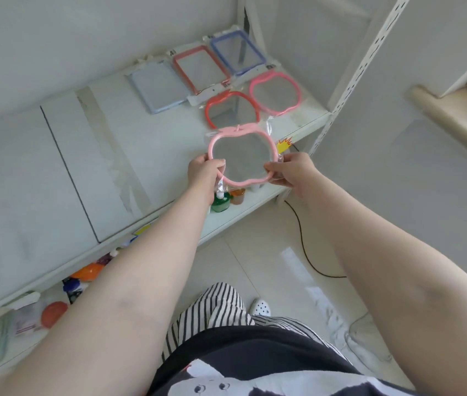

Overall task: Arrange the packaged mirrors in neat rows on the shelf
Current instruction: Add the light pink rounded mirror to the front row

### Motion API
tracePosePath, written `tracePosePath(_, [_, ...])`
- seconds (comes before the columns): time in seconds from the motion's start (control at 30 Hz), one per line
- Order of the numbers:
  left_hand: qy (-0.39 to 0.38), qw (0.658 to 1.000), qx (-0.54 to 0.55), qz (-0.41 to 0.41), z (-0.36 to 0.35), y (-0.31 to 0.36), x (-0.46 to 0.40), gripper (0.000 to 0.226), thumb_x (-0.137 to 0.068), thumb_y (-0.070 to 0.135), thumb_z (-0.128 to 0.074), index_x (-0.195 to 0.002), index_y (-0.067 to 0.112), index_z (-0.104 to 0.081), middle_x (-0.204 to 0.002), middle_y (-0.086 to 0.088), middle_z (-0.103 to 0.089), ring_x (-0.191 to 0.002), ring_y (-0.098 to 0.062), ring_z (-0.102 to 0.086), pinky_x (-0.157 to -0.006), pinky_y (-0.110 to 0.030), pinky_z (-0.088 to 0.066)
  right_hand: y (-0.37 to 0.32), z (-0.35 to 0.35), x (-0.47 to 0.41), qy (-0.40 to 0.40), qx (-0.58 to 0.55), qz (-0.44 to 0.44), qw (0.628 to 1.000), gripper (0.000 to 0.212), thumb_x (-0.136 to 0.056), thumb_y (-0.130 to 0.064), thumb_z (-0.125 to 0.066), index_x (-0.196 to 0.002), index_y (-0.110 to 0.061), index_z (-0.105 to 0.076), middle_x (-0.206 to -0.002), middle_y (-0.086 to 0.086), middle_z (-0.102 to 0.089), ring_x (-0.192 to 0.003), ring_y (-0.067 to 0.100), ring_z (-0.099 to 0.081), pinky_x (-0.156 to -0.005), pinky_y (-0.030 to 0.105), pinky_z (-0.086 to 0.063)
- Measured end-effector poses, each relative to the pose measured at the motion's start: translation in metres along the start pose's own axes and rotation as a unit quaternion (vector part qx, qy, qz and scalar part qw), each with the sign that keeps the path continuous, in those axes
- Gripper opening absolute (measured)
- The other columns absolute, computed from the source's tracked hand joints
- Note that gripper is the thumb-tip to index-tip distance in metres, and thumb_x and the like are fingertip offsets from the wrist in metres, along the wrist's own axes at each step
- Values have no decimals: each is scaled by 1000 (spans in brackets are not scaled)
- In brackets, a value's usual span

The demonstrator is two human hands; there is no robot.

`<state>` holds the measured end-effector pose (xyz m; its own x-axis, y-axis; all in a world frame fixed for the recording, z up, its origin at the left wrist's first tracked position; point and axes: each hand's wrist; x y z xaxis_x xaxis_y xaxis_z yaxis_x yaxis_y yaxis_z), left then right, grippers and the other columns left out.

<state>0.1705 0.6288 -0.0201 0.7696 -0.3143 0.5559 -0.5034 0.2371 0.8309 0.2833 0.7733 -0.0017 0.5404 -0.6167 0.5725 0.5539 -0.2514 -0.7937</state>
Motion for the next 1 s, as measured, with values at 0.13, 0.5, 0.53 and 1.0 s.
tracePosePath(0.13, [42,995,74,46,7,20,-25,16,-89,27,-63,-75,21,-60,-77,6,-61,-73,-6,-58,-75,-26,-48,-15,-4,-23,-50,40,12,998,20,-80,-5,-73,-96,4,-65,-77,14,-67,-64,21,-68,-80,36,-60])
tracePosePath(0.5, [95,989,109,13,52,89,-112,17,-76,-6,-72,-76,10,-67,-61,-7,-71,-58,-22,-66,-69,-35,-59,-75,-46,-80,-164,120,21,979,18,-81,-3,-71,-95,7,-65,-81,18,-67,-70,24,-66,-69,29,-62])
tracePosePath(0.53, [107,990,92,1,53,93,-119,21,-75,-8,-71,-73,12,-66,-66,-9,-70,-64,-24,-68,-74,-37,-59,-80,-52,-85,-165,114,14,980,19,-81,-2,-71,-97,8,-65,-83,18,-67,-69,23,-66,-65,27,-62])
tracePosePath(1.0, [233,928,-265,-118,76,103,-187,41,-85,-2,-46,-117,16,-65,-126,-3,-64,-117,-23,-59,-96,-24,-43,-92,-130,-128,-100,103,-31,989,20,-78,3,-73,-74,-4,-54,-70,13,-59,-55,22,-60,-50,29,-59])
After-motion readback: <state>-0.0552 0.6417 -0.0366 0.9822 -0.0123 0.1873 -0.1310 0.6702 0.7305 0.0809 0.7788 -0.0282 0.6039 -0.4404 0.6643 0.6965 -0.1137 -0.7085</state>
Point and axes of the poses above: each hand's wrist, its own x-axis away from the middle knuckle, its own z-axis out of the back of the hand, y = z × x
